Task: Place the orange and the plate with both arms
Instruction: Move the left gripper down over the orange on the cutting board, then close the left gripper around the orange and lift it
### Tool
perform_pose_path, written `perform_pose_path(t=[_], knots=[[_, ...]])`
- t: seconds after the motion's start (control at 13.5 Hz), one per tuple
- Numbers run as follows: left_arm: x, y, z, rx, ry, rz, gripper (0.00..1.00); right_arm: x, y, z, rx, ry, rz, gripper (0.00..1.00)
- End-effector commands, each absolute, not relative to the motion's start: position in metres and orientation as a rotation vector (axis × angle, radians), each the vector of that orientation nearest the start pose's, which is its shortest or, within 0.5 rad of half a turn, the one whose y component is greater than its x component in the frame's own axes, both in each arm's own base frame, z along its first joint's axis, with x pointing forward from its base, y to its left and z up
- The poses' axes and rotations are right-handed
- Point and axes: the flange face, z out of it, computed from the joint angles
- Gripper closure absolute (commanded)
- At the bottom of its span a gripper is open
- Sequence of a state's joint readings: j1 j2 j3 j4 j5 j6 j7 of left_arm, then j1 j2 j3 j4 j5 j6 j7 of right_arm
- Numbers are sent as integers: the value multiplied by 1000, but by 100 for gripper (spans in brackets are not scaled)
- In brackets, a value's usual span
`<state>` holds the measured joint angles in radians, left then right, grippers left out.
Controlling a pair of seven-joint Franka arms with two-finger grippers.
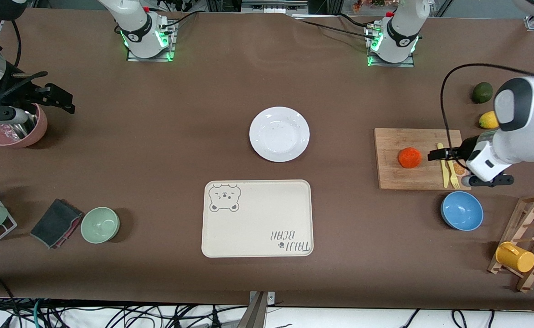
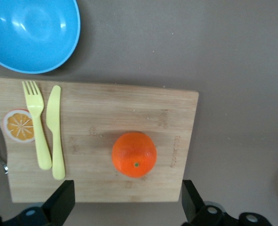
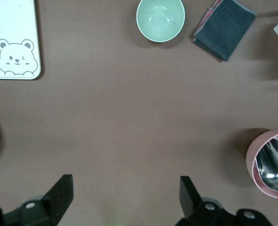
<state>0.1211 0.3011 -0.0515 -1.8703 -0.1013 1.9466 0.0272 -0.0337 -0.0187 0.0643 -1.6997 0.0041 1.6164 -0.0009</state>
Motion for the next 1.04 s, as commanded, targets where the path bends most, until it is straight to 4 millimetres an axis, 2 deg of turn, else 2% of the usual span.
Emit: perform_pose_path(t=[0.0, 0.22, 0.37, 0.59, 0.74, 0.96], knots=[[581, 30, 300, -3256, -160, 368, 0, 548, 18, 581, -3123, -46, 103, 0], [566, 6, 274, -3240, -147, 412, 0, 548, 18, 581, -3123, -46, 101, 0], [554, -4, 254, -3238, -149, 352, 0, 549, 18, 580, -3123, -46, 103, 0], [543, -5, 237, -3235, -150, 311, 0, 549, 18, 580, -3123, -46, 103, 0], [534, -3, 223, -3196, -83, 284, 0, 549, 17, 580, -3123, -43, 101, 0], [533, -3, 221, -3189, -68, 278, 0, 548, 18, 581, -3123, -46, 101, 0]])
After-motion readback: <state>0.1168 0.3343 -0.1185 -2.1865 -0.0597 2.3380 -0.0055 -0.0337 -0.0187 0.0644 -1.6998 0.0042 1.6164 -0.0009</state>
